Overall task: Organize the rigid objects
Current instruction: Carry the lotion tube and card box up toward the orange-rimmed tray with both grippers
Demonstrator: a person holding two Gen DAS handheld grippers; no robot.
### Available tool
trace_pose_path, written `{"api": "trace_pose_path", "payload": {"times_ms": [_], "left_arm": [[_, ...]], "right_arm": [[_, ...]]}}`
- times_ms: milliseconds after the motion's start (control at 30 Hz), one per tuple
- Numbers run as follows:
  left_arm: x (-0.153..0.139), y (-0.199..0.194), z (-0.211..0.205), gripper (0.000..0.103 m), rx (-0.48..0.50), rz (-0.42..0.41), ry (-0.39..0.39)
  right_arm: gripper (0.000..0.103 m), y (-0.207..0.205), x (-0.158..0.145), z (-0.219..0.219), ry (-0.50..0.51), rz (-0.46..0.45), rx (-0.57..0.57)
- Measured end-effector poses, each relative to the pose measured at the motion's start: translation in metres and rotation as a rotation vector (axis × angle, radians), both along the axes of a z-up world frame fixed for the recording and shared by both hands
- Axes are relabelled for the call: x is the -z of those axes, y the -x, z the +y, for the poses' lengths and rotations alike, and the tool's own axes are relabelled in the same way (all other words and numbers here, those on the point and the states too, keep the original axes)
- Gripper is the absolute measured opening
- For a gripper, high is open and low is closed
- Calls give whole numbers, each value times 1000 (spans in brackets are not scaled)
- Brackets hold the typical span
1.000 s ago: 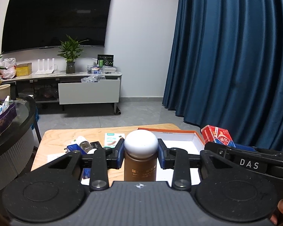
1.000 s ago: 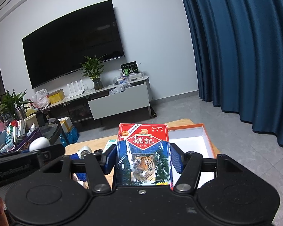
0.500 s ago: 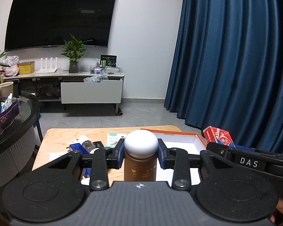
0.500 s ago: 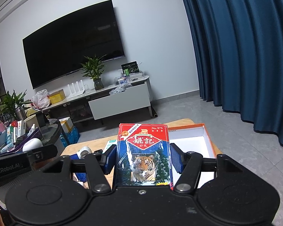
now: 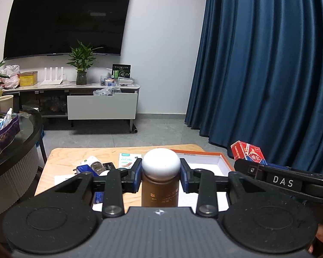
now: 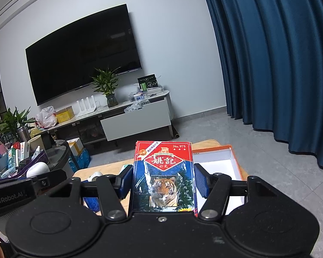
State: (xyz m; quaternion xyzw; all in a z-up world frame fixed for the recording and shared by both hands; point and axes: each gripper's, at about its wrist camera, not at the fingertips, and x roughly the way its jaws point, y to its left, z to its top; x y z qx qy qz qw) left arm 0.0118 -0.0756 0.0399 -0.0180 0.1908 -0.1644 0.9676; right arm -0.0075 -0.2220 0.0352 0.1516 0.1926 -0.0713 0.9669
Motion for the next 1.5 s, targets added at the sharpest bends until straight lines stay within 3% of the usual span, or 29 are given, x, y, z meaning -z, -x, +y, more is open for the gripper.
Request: {"api": "trace_pose_path", "payload": {"times_ms": [1500], "left_arm": [[5,-1,-9,36,28,11,6]], "right_arm": [[71,3,0,-3,-7,-13,18]]}}
